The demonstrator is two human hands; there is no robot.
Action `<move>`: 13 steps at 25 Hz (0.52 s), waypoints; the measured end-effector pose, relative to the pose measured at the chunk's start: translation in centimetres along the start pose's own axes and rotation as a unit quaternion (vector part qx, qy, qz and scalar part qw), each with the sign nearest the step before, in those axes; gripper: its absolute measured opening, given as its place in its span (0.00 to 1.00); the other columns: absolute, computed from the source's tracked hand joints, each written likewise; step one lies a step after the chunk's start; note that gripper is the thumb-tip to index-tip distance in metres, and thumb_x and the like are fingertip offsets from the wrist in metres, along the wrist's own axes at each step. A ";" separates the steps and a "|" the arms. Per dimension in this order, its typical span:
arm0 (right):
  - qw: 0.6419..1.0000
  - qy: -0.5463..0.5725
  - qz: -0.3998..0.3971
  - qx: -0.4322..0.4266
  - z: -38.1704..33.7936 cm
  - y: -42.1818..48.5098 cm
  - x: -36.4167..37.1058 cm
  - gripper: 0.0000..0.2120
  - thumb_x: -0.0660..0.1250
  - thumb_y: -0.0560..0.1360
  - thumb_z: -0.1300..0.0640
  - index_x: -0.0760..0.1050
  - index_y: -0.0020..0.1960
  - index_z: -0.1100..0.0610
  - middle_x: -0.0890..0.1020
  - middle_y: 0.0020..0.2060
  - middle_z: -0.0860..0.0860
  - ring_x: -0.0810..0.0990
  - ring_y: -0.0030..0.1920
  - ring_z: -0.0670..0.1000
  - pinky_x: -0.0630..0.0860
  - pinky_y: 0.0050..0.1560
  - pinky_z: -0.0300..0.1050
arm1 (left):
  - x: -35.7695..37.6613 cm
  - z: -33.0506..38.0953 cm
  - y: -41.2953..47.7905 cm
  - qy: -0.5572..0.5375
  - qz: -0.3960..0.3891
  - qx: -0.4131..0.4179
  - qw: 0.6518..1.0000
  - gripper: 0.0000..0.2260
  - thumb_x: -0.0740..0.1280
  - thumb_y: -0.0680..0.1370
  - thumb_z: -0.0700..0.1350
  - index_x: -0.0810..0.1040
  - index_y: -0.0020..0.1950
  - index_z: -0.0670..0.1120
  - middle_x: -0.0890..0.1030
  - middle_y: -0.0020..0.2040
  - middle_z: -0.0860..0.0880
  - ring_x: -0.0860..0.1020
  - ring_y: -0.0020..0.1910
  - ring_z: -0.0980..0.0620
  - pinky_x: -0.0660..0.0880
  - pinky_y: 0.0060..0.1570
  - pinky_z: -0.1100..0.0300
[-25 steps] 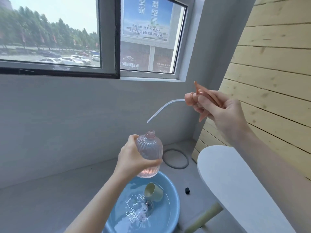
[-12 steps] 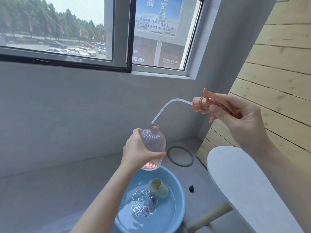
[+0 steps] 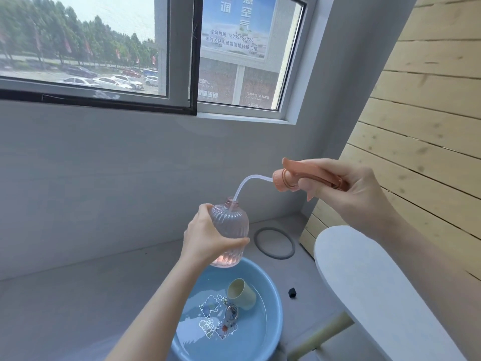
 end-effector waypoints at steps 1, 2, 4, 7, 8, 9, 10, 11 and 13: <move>1.000 -0.009 -0.016 0.015 0.3 0.4 0.4 0.11 0.69 0.73 0.64 0.81 0.55 0.56 0.86 0.45 0.48 0.84 0.47 0.48 0.77 0.40 0.47 | 0.0 0.1 0.1 0.000 0.001 0.000 1.000 0.41 0.81 0.58 0.56 0.65 0.65 0.50 0.71 0.53 0.56 0.72 0.57 0.51 0.70 0.55 0.58; 0.999 -0.017 -0.029 0.029 0.6 0.9 0.7 0.11 0.69 0.74 0.64 0.81 0.54 0.55 0.86 0.45 0.48 0.84 0.47 0.47 0.77 0.40 0.49 | 0.1 0.2 0.2 -0.001 0.002 0.000 1.000 0.42 0.81 0.58 0.56 0.65 0.66 0.50 0.71 0.54 0.56 0.72 0.58 0.51 0.70 0.56 0.57; 0.998 -0.014 -0.037 0.047 1.1 2.1 1.2 0.09 0.69 0.74 0.64 0.82 0.52 0.55 0.86 0.43 0.47 0.83 0.44 0.45 0.78 0.37 0.42 | 0.1 0.5 0.3 -0.007 0.006 0.007 1.000 0.43 0.81 0.58 0.56 0.65 0.67 0.50 0.73 0.57 0.55 0.72 0.60 0.50 0.70 0.57 0.57; 0.997 -0.033 -0.042 0.063 1.6 4.4 1.7 0.05 0.69 0.75 0.60 0.82 0.50 0.57 0.85 0.39 0.48 0.82 0.40 0.42 0.77 0.40 0.35 | 0.1 0.9 0.7 -0.019 0.012 0.018 1.000 0.43 0.81 0.58 0.57 0.65 0.67 0.51 0.74 0.60 0.54 0.72 0.60 0.51 0.70 0.58 0.56; 0.995 -0.049 -0.052 0.072 1.9 5.2 1.9 0.06 0.69 0.75 0.59 0.82 0.50 0.58 0.85 0.39 0.49 0.81 0.39 0.41 0.76 0.42 0.34 | 0.1 1.0 0.9 -0.023 0.012 0.019 0.999 0.43 0.81 0.58 0.57 0.65 0.67 0.51 0.74 0.60 0.54 0.72 0.60 0.51 0.70 0.58 0.56; 0.992 -0.061 -0.067 0.083 2.3 6.0 2.2 0.07 0.69 0.75 0.59 0.82 0.51 0.60 0.85 0.39 0.49 0.81 0.39 0.41 0.75 0.42 0.33 | 0.2 1.1 1.2 -0.025 0.012 0.020 0.999 0.43 0.81 0.58 0.57 0.65 0.67 0.51 0.73 0.60 0.55 0.72 0.60 0.51 0.69 0.58 0.57; 0.990 -0.071 -0.082 0.094 2.7 6.8 2.5 0.07 0.69 0.76 0.60 0.81 0.51 0.62 0.85 0.39 0.49 0.81 0.39 0.41 0.75 0.42 0.33 | 0.2 1.1 1.4 -0.027 0.013 0.021 0.999 0.43 0.81 0.58 0.57 0.64 0.68 0.51 0.73 0.61 0.55 0.71 0.61 0.52 0.69 0.58 0.57; 0.987 -0.081 -0.092 0.103 3.2 7.6 2.7 0.08 0.69 0.75 0.60 0.81 0.52 0.62 0.85 0.39 0.49 0.82 0.39 0.42 0.77 0.42 0.34 | 0.3 1.2 1.7 -0.029 0.014 0.025 0.999 0.43 0.80 0.58 0.57 0.64 0.68 0.51 0.73 0.60 0.55 0.71 0.61 0.52 0.69 0.58 0.57; 0.982 -0.103 -0.103 0.117 4.3 8.9 3.1 0.08 0.70 0.75 0.59 0.81 0.51 0.62 0.85 0.40 0.52 0.84 0.39 0.46 0.79 0.44 0.38 | 0.5 1.3 2.1 -0.033 0.016 0.029 0.999 0.42 0.80 0.59 0.57 0.64 0.68 0.51 0.71 0.58 0.57 0.70 0.61 0.52 0.68 0.58 0.58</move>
Point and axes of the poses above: each hand's wrist, its own y-axis towards the middle knuckle, its own x-axis out of the palm, z = x × y, the point moved 8 cm from there along y, towards the middle knuckle
